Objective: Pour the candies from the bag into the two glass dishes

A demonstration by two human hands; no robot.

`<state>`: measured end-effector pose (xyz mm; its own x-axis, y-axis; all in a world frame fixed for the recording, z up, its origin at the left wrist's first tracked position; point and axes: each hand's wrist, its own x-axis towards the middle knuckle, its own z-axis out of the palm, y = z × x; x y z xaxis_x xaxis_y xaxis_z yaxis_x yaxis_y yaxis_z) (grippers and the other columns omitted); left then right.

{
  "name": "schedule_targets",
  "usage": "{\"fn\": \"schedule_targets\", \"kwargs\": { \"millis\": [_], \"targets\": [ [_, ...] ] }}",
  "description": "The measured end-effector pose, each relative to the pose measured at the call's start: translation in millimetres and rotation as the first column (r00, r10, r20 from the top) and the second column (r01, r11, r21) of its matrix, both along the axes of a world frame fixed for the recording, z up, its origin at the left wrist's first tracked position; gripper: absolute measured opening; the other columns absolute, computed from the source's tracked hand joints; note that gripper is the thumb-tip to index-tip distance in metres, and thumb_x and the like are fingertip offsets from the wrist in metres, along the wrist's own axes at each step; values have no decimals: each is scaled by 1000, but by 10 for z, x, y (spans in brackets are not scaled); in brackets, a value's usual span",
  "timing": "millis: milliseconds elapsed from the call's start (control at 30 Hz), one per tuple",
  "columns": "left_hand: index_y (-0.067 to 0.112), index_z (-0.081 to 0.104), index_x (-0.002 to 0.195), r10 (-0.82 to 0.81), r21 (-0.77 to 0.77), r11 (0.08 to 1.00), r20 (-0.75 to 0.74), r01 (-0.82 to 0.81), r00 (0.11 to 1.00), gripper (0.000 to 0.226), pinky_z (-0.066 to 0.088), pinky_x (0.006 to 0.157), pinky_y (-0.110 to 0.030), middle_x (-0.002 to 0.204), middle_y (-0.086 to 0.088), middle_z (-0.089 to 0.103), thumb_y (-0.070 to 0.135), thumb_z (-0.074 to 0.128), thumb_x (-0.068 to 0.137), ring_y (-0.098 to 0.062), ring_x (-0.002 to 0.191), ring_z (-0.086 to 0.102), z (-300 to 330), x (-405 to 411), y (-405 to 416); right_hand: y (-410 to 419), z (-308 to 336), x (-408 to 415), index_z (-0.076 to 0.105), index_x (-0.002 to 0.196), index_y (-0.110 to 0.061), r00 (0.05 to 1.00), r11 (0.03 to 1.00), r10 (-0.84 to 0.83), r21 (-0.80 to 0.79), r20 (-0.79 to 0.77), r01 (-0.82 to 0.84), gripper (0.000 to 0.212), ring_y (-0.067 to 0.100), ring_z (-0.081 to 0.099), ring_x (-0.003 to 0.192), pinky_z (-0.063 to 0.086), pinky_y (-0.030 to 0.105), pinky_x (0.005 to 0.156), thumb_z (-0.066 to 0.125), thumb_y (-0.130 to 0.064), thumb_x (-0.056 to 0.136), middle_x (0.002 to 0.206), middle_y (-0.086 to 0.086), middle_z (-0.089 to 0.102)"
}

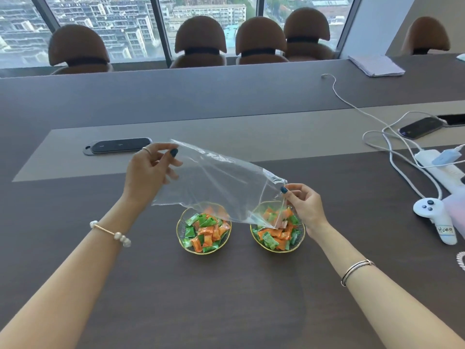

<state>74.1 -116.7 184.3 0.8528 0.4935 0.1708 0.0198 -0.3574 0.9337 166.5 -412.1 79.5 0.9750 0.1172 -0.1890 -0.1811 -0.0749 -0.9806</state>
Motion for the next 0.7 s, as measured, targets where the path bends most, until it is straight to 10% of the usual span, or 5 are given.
{"fn": "schedule_targets", "kwargs": {
  "millis": [500, 700],
  "targets": [
    [14, 54, 109, 400, -93, 902, -180, -421, 899, 27, 48, 45, -9, 77, -7, 60, 1, 36, 94, 0, 44, 60, -841, -1505, 1764, 1954, -81, -628, 68, 97, -13, 921, 920, 389, -47, -18, -389, 18, 8, 57, 63, 49, 22, 63, 59, -7, 83, 75, -3, 64],
    [17, 56, 103, 466, -171, 824, -335, -539, 819, 28, 48, 45, -8, 53, 17, 69, 1, 35, 96, 4, 47, 62, -1315, -1965, 2398, 2824, -425, -955, 69, 104, -12, 873, 854, 482, -183, -74, -487, 25, -5, 54, 55, 42, 8, 58, 56, -8, 83, 73, -11, 60]
  ]
}}
